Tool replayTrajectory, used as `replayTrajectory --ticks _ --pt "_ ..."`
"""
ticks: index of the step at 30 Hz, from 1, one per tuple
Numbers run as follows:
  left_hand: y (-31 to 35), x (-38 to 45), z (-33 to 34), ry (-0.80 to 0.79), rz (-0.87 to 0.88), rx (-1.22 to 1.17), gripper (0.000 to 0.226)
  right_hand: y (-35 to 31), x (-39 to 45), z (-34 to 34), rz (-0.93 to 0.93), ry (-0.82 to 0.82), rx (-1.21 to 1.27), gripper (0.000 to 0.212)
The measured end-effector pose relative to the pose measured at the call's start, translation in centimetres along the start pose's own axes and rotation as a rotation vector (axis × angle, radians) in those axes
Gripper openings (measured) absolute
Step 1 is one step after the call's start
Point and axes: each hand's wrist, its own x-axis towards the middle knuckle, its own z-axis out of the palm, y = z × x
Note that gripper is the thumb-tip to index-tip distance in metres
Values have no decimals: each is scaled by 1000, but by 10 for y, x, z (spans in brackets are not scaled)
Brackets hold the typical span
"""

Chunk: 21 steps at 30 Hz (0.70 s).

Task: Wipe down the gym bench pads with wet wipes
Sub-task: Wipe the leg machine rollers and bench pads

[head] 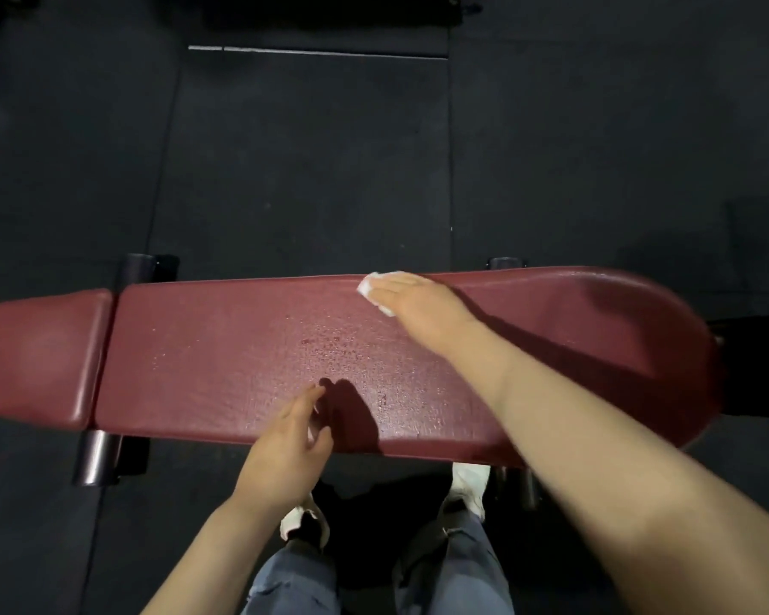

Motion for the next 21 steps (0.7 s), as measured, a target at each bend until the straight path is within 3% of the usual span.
replayTrajectory --ticks 4,10,13,16,17,18,21 --pt "17 8 13 -21 70 -1 59 62 -97 -48 143 119 -71 44" --pt "41 16 26 -54 168 11 58 114 -237 -98 761 290 -179 42" --pt "42 18 27 -74 154 7 58 95 -215 -87 995 447 -113 45" --pt "34 17 20 -52 94 1 58 37 -147 -63 890 790 -107 35" --pt "30 17 17 -44 78 16 58 16 -123 -47 883 818 -124 34" --pt "25 17 15 -42 63 36 59 -10 -96 -32 873 707 -13 33" --pt "11 14 13 -64 5 74 60 -72 -32 21 606 241 203 34"
